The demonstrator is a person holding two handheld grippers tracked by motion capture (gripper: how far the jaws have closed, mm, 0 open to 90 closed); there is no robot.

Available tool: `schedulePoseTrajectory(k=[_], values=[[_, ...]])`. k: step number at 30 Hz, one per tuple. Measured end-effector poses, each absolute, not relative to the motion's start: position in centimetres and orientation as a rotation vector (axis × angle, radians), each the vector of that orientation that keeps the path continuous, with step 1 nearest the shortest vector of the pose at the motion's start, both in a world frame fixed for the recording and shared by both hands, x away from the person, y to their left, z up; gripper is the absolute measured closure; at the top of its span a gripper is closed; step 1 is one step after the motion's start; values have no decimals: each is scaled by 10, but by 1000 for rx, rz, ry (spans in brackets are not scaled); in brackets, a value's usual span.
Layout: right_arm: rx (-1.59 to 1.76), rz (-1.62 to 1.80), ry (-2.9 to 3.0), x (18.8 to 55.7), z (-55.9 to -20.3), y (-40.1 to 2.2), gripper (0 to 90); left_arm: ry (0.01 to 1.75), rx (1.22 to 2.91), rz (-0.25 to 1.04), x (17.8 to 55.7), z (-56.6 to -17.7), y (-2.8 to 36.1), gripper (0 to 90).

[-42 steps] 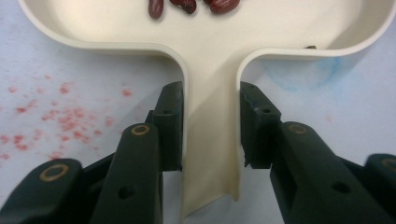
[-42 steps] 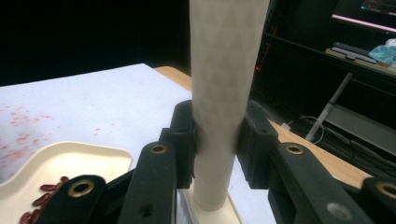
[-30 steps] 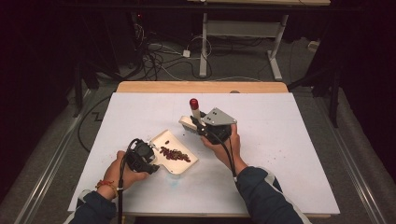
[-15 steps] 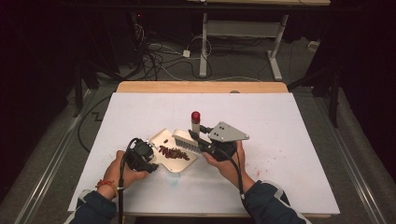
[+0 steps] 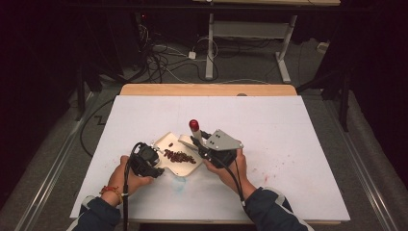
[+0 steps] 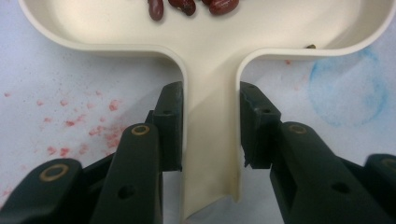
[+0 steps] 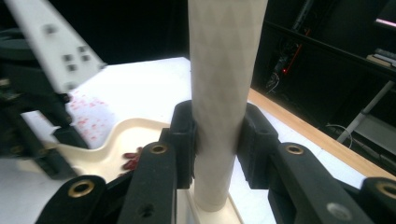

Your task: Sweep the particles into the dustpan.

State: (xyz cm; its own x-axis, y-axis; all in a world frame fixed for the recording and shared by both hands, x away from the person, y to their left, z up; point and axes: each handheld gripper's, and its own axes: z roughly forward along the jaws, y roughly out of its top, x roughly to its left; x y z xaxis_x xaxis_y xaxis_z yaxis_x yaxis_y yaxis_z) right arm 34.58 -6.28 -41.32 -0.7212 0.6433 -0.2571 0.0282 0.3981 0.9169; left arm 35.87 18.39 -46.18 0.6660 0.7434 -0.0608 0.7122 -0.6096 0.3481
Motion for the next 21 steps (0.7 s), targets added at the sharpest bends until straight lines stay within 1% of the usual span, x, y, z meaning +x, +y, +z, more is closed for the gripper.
schedulePoseTrajectory(k=[4, 9, 13, 21], values=[[559, 1349, 2086, 333, -411, -57, 704, 1167, 2534, 137, 360, -461, 183, 634], [570, 1366, 2106, 328, -407, -56, 704, 1193, 2505, 141, 361, -461, 179, 632], [605, 1394, 2079, 329, -405, -62, 704, 1205, 2482, 133, 361, -462, 178, 634], [636, 1412, 2024, 332, -390, -82, 704, 1224, 2460, 156, 360, -463, 174, 638]])
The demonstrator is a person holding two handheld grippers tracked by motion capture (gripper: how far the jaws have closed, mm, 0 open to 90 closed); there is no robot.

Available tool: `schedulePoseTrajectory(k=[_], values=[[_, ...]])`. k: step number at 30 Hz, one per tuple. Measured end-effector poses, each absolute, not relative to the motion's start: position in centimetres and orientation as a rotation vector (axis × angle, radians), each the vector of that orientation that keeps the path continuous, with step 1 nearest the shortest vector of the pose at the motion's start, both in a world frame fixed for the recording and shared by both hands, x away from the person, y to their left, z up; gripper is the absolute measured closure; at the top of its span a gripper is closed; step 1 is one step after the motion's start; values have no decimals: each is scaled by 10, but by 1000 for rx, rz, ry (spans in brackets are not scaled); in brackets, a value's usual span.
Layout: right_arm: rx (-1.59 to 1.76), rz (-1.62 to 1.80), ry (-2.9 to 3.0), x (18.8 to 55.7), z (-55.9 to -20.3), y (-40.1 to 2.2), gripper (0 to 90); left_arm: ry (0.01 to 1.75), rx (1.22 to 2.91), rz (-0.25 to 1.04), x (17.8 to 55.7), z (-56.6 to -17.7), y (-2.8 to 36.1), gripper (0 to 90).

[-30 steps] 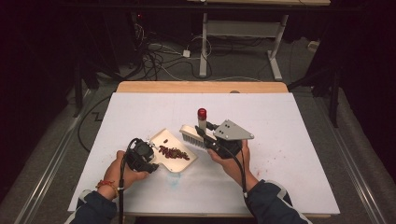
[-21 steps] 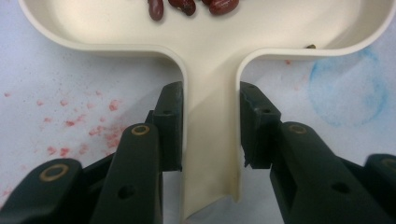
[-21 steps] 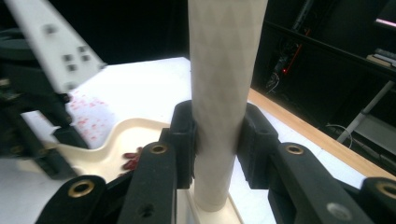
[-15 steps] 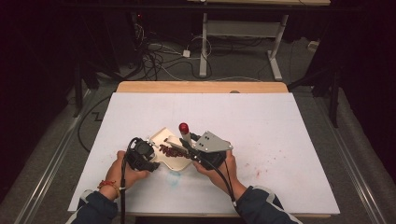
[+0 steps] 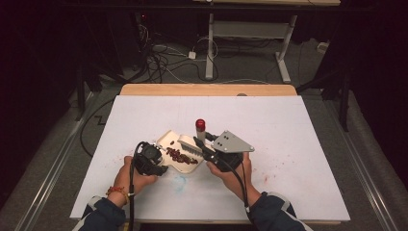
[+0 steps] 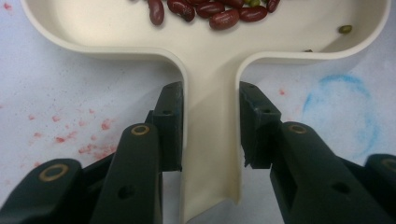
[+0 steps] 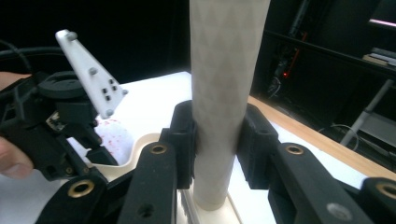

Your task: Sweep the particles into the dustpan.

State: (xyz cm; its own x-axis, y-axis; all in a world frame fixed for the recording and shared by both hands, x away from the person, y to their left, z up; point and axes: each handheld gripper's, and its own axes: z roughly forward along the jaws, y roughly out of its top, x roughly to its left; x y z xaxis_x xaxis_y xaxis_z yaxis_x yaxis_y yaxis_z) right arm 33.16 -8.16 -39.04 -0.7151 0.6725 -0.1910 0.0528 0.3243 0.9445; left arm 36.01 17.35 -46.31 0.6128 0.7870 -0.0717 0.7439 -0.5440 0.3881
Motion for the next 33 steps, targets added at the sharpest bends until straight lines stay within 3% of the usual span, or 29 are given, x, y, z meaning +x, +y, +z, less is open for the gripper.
schedulePoseTrajectory(k=[15, 33], values=[[666, 1465, 2086, 326, -357, -165, 703, 1240, 2414, 160, 358, -463, 181, 639], [751, 1386, 2157, 301, -354, -262, 703, 1272, 2374, 173, 360, -463, 196, 639]])
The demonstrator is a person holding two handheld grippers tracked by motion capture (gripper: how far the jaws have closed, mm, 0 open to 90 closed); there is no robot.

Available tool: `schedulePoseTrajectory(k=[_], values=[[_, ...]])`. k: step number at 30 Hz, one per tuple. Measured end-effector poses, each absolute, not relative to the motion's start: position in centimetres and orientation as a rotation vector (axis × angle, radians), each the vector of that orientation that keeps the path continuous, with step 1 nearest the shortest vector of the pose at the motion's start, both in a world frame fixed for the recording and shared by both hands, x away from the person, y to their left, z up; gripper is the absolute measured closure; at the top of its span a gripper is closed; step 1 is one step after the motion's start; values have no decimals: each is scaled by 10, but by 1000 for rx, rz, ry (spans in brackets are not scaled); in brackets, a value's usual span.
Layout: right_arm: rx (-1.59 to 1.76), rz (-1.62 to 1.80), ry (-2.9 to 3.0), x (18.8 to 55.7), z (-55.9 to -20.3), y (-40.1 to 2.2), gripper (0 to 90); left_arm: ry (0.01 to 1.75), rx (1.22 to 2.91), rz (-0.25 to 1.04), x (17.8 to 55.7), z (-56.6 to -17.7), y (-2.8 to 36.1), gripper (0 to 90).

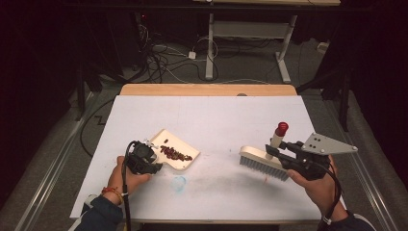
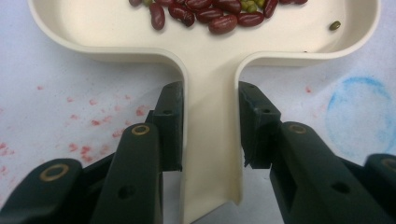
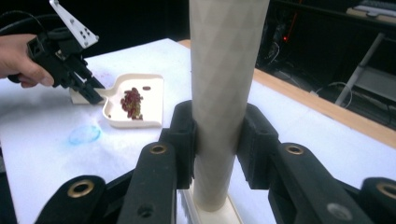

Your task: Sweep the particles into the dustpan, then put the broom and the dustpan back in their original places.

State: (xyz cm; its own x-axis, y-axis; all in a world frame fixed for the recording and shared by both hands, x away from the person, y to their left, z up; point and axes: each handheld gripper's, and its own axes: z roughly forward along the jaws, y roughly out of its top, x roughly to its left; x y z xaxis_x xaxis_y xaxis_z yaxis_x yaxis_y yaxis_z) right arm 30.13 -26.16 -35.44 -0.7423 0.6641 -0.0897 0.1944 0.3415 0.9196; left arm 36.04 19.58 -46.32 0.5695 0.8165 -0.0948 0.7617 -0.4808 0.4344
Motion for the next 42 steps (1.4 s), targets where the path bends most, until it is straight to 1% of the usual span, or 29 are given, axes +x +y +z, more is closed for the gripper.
schedulePoseTrajectory(k=[8, 14, 18, 21, 23, 25, 29, 34, 37, 39, 42], values=[[774, 1361, 2233, 295, -358, -281, 702, 1290, 2353, 176, 360, -463, 204, 638], [772, 1337, 2293, 295, -360, -283, 702, 1313, 2336, 181, 360, -463, 211, 638], [751, 1309, 2356, 296, -361, -281, 702, 1345, 2319, 206, 360, -469, 206, 633], [751, 1290, 2375, 300, -364, -279, 702, 1353, 2314, 219, 358, -470, 199, 575], [756, 1288, 2387, 303, -365, -279, 702, 1353, 2292, 184, 356, -470, 196, 539], [764, 1288, 2398, 309, -367, -279, 702, 1339, 2307, 184, 354, -469, 192, 482], [804, 1295, 2394, 323, -368, -281, 700, 1299, 2309, 149, 347, -467, 189, 475], [873, 1299, 2376, 349, -372, -277, 686, 1187, 2374, 161, 332, -468, 178, 447], [929, 1295, 2369, 368, -377, -273, 668, 1138, 2404, 164, 324, -468, 174, 438], [969, 1274, 2353, 380, -381, -271, 649, 1116, 2401, 188, 321, -466, 174, 430], [1032, 1237, 2335, 398, -390, -270, 628, 1086, 2396, 174, 320, -465, 174, 431]])
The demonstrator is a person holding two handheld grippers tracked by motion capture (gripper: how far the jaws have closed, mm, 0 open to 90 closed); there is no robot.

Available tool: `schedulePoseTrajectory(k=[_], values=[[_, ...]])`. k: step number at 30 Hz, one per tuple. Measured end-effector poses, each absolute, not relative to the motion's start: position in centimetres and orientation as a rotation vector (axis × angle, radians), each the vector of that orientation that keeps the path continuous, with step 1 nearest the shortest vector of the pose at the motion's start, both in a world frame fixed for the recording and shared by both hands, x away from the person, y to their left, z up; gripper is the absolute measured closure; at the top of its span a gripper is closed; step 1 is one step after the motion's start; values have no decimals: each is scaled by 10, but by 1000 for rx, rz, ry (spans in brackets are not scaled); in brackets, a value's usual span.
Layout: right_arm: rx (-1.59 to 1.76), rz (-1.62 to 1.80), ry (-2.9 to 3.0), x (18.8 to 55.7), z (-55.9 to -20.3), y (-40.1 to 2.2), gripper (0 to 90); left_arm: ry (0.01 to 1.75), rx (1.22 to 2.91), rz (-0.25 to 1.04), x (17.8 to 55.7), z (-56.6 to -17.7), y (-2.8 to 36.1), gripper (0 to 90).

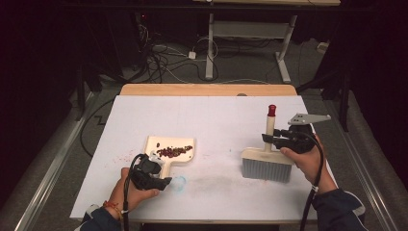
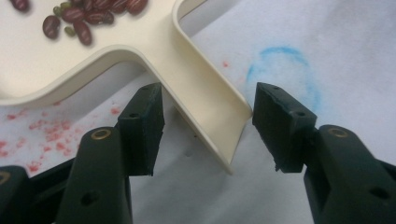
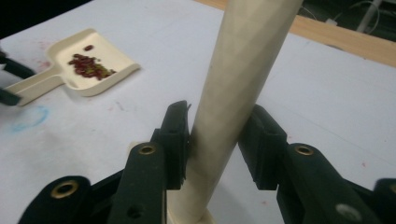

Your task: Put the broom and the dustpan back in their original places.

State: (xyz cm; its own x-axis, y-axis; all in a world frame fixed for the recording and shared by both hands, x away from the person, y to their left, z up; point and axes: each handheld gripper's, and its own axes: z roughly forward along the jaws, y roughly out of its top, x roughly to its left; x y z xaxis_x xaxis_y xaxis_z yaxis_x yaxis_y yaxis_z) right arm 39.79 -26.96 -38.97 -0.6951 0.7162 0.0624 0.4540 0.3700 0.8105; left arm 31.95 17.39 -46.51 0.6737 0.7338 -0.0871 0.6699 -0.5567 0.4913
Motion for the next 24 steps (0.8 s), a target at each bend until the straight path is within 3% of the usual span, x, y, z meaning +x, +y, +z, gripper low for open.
schedulePoseTrajectory(k=[2, 10, 15, 19, 24], values=[[1085, 1177, 2312, 409, -395, -268, 617, 1066, 2400, 151, 318, -466, 170, 435], [1242, 990, 2216, 442, -418, -267, 541, 946, 2325, 296, 312, -454, 175, 352], [1236, 949, 2183, 447, -422, -265, 525, 832, 2283, 487, 300, -459, 181, 281], [1234, 955, 2149, 447, -423, -265, 501, 813, 2252, 509, 296, -464, 191, 230], [1203, 937, 2095, 446, -423, -262, 460, 796, 2239, 562, 294, -470, 207, 228]])
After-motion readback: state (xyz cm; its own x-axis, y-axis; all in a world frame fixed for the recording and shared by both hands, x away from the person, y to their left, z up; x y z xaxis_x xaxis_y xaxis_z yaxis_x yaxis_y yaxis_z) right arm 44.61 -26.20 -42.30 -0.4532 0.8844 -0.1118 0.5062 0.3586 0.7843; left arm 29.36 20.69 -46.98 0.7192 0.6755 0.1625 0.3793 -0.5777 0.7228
